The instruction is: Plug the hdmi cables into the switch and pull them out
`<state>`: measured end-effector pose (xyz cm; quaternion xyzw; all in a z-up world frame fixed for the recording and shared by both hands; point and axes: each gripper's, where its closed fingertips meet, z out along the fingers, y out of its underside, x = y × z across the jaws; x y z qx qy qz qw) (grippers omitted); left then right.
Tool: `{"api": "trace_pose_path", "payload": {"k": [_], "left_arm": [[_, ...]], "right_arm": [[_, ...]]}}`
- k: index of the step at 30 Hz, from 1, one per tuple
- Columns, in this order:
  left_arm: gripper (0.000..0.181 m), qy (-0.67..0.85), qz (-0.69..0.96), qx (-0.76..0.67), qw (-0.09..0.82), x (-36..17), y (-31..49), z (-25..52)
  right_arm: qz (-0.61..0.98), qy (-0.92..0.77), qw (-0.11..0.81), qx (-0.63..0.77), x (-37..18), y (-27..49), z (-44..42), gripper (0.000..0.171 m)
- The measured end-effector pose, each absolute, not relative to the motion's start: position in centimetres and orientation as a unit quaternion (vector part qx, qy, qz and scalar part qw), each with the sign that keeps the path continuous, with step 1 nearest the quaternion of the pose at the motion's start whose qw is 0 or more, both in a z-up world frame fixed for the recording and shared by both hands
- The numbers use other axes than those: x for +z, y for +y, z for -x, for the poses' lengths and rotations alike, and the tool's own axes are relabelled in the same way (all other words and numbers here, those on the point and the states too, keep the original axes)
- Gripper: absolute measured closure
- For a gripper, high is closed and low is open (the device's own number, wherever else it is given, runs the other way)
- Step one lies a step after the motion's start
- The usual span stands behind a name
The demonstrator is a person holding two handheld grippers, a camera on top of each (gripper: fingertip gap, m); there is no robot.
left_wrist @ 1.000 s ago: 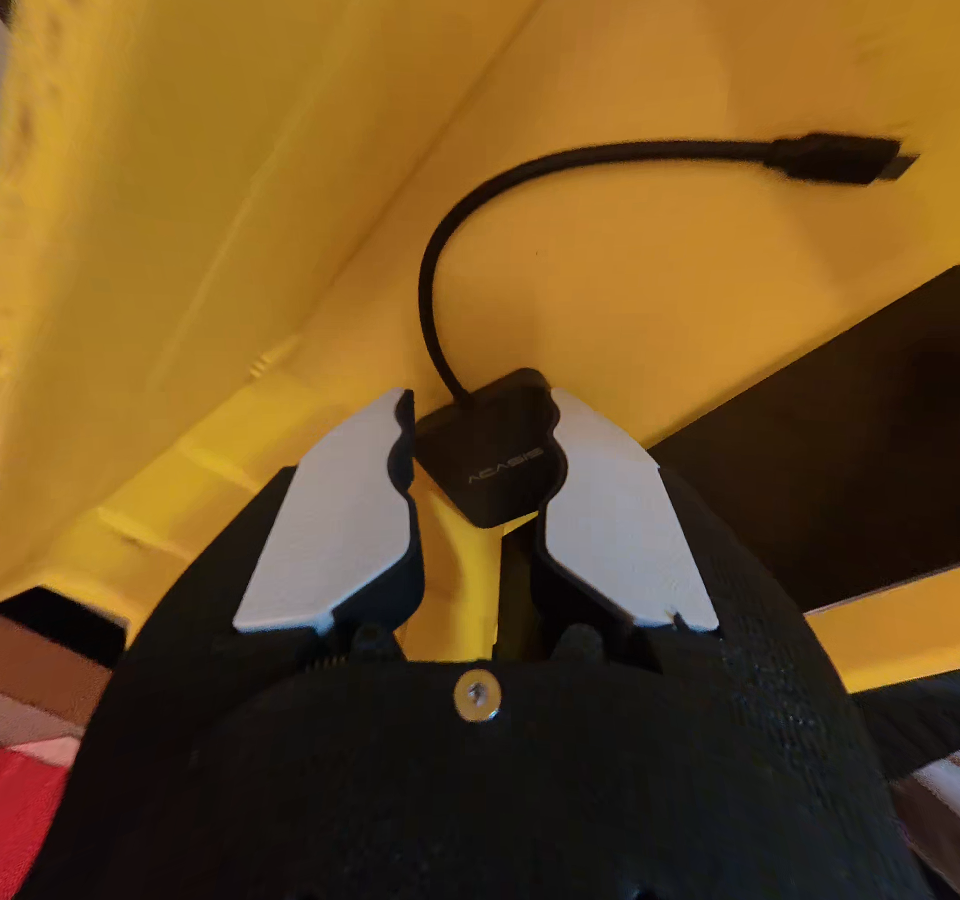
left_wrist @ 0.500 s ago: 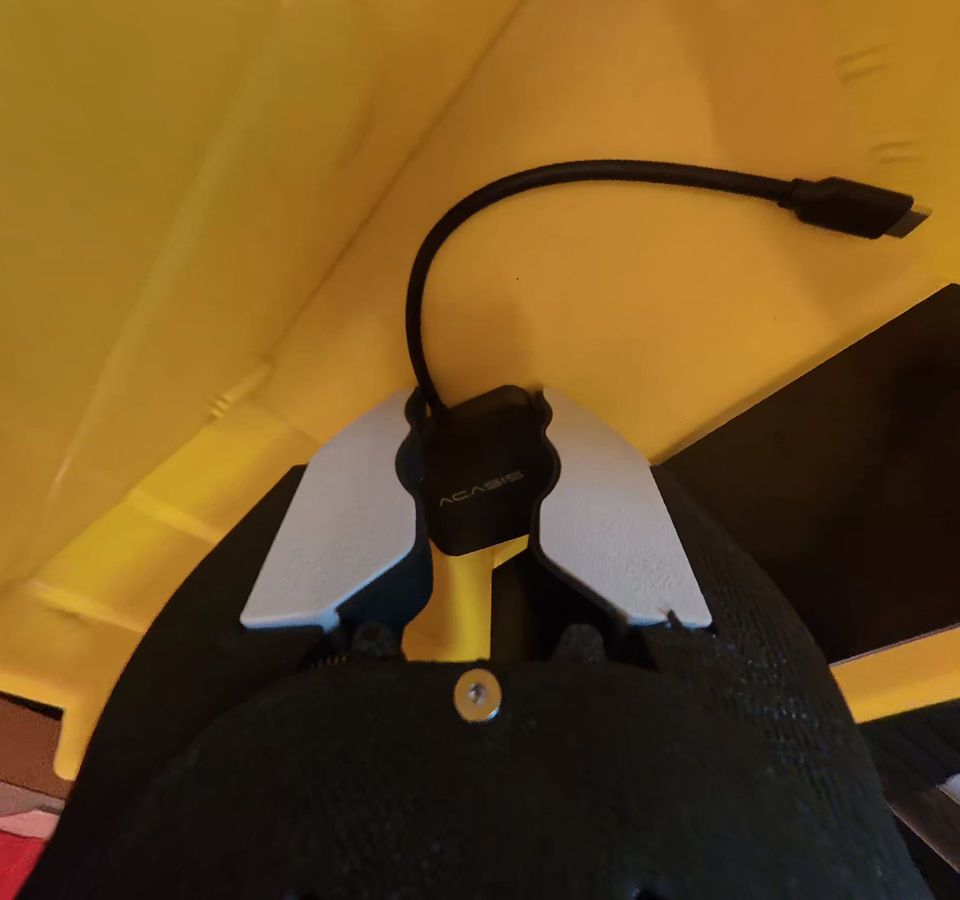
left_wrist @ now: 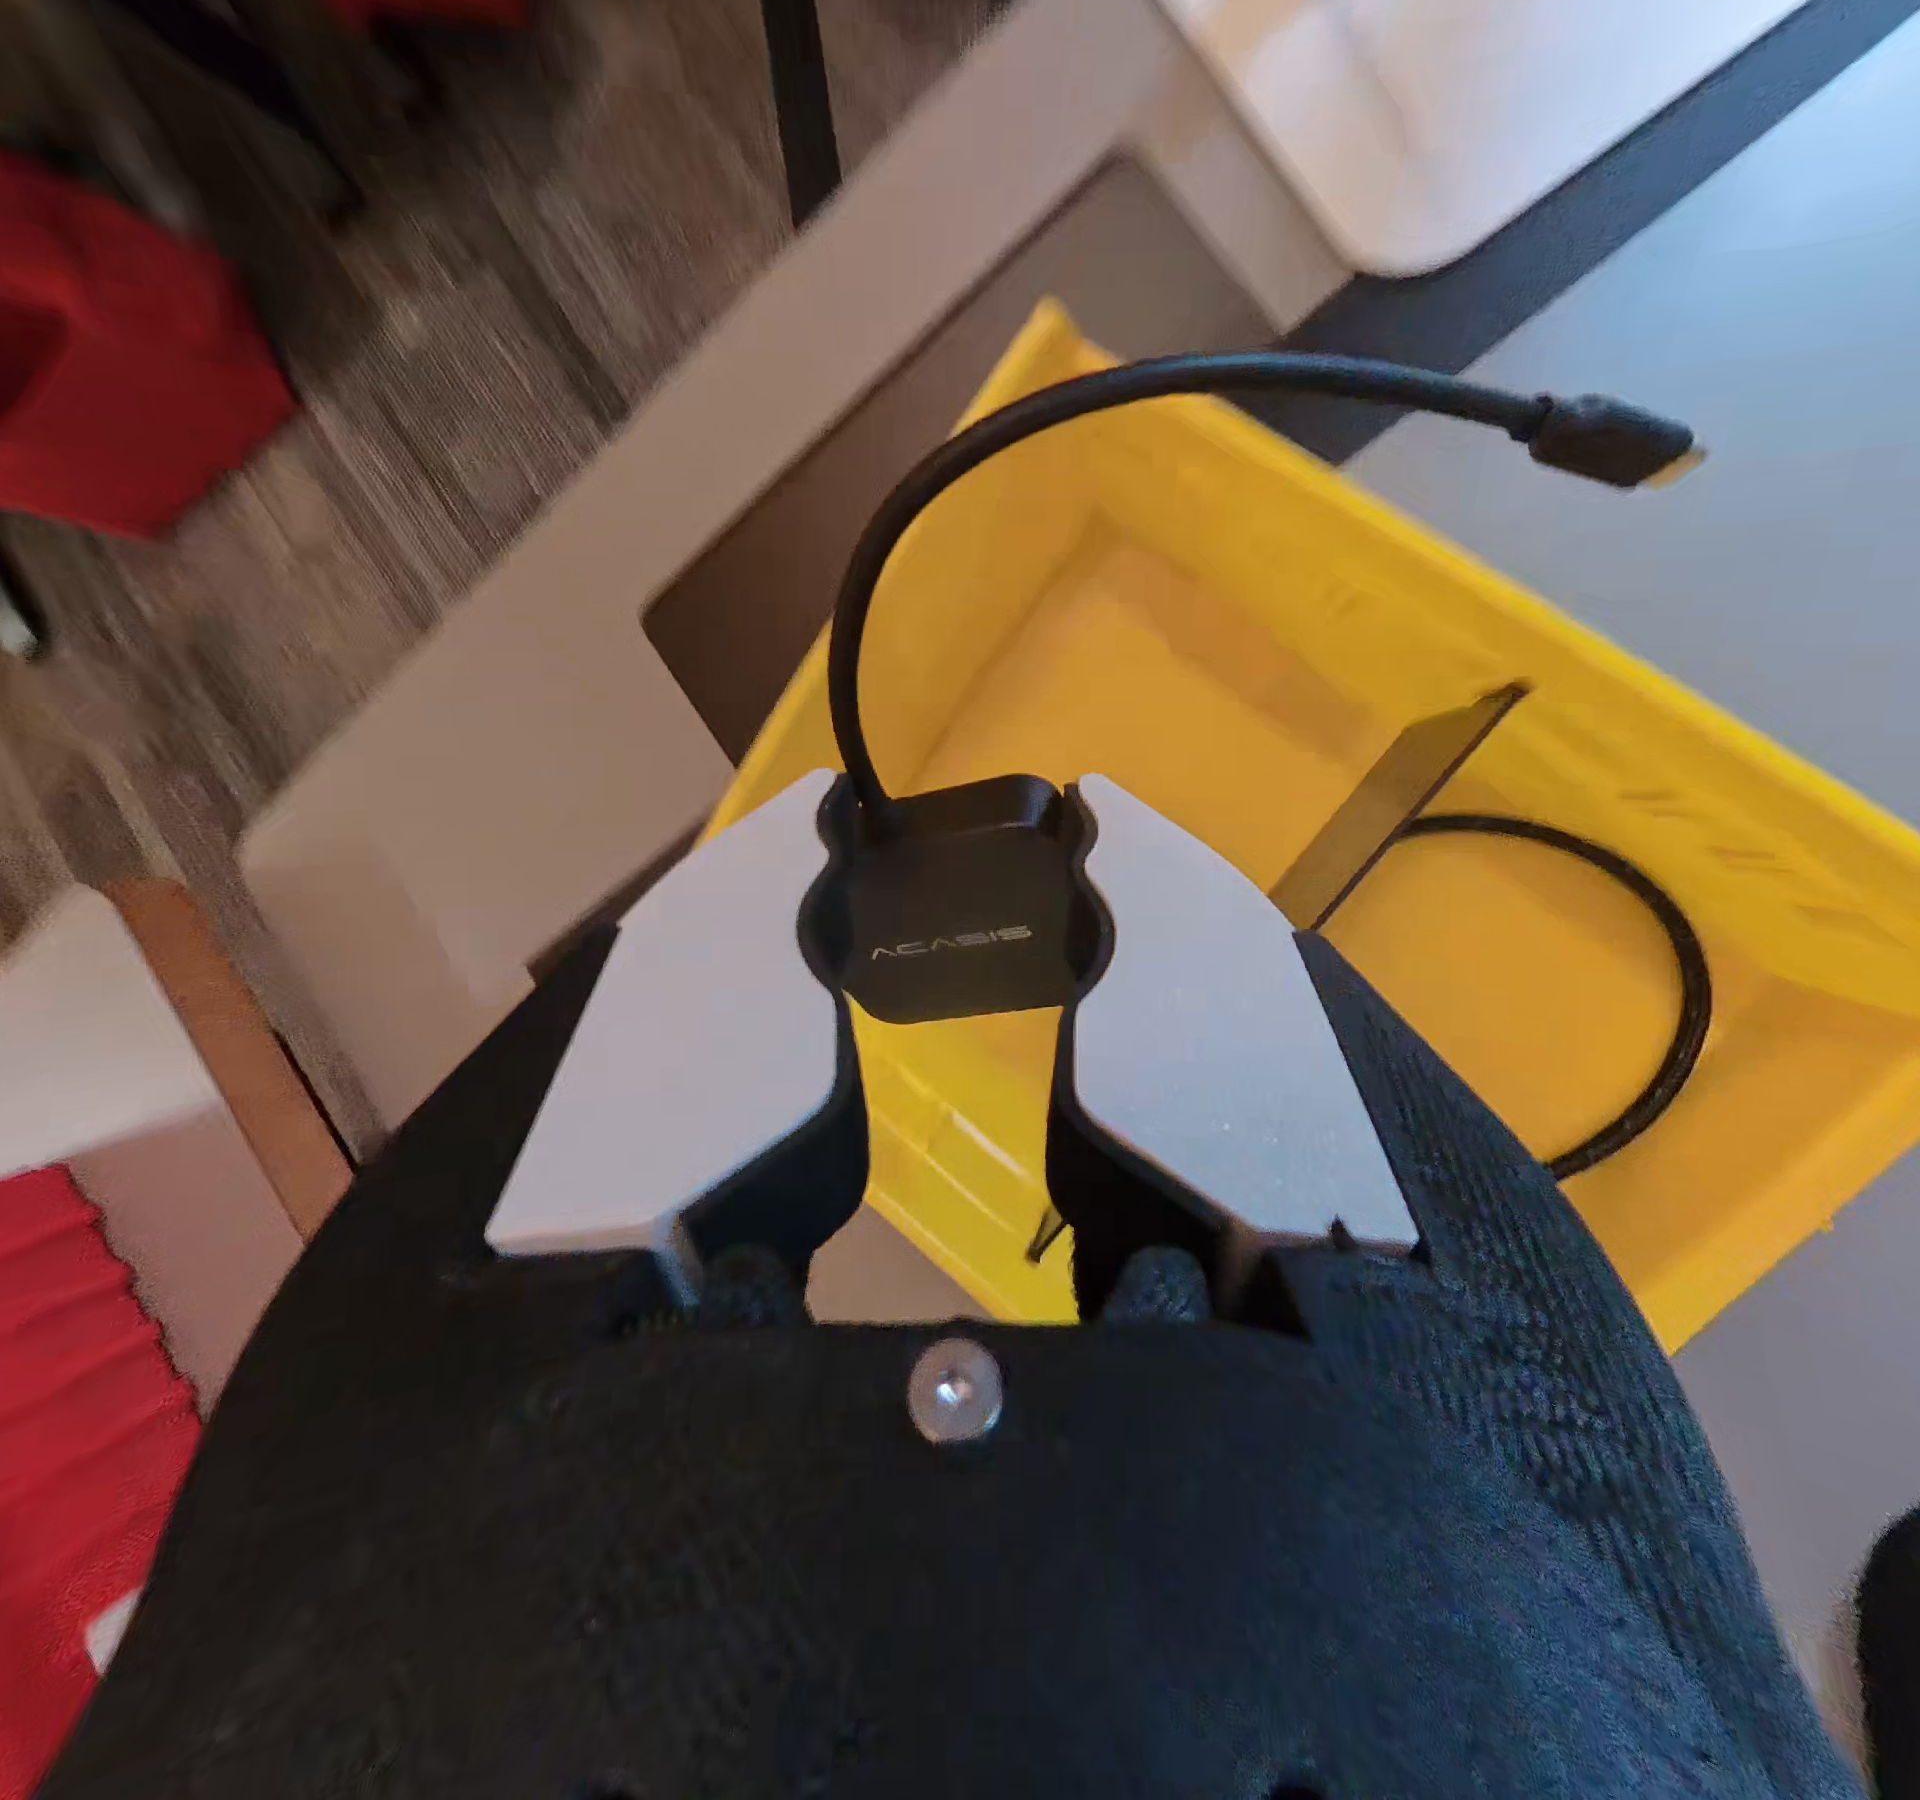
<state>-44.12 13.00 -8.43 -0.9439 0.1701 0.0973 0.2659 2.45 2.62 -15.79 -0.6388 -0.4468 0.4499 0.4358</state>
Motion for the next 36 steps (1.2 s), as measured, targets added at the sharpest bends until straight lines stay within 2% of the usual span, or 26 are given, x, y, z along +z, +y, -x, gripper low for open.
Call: {"api": "trace_pose_path", "payload": {"k": [6, 10, 13, 15, 18, 19, 21, 24, 26, 27, 28, 32, 36], "left_arm": [[0.143, 0.233, 0.865, 0.022, 0.444, -1.7, 11.7, 34.5], [0.143, 0.255, 0.784, -0.144, 0.547, -0.3, 8.0, 23.4], [0.143, 0.209, 0.717, -0.279, 0.603, -1.3, 4.4, 15.9], [0.143, 0.156, 0.686, -0.363, 0.611, -2.8, 2.2, 12.2], [0.143, 0.088, 0.663, -0.474, 0.573, -5.6, 0.0, 8.2], [0.143, 0.068, 0.658, -0.498, 0.562, -6.5, -0.3, 7.5], [0.144, 0.024, 0.649, -0.533, 0.542, -8.0, -0.7, 7.2], [0.144, 0.019, 0.653, -0.546, 0.524, -9.6, -1.1, 7.9], [0.142, 0.077, 0.660, -0.541, 0.515, -10.5, -1.9, 8.0], [0.156, 0.100, 0.671, -0.515, 0.524, -11.1, -1.9, 8.3], [0.157, 0.118, 0.672, -0.477, 0.554, -11.2, -1.6, 9.0], [0.150, 0.190, 0.673, -0.341, 0.628, -10.5, -0.8, 11.5], [0.143, 0.219, 0.643, -0.341, 0.650, -9.2, -1.8, 11.6]], "right_arm": [[0.612, -0.468, 0.451, 0.451, -15.3, 1.4, -1.8, 0.156], [0.595, -0.483, 0.502, 0.401, -14.6, 0.6, -0.5, 0.149], [0.578, -0.489, 0.546, 0.359, -13.8, -0.8, 1.5, 0.137], [0.564, -0.488, 0.576, 0.335, -12.7, -1.5, 2.8, 0.128], [0.544, -0.477, 0.608, 0.326, -11.3, -1.7, 4.7, 0.120], [0.536, -0.476, 0.616, 0.327, -10.9, -1.7, 5.3, 0.122], [0.505, -0.520, 0.605, 0.329, -11.4, -2.6, 6.6, 0.141], [0.465, -0.557, 0.620, 0.297, -12.1, -2.5, 6.5, 0.149], [0.474, -0.551, 0.596, 0.342, -12.0, -2.0, 5.6, 0.156], [0.482, -0.539, 0.578, 0.379, -11.7, -1.8, 5.1, 0.157], [0.491, -0.524, 0.557, 0.416, -11.4, -1.6, 4.5, 0.157], [0.515, -0.491, 0.491, 0.502, -11.1, -0.7, 2.1, 0.157], [0.493, -0.494, 0.383, 0.605, -11.2, -2.5, 0.4, 0.157]]}}
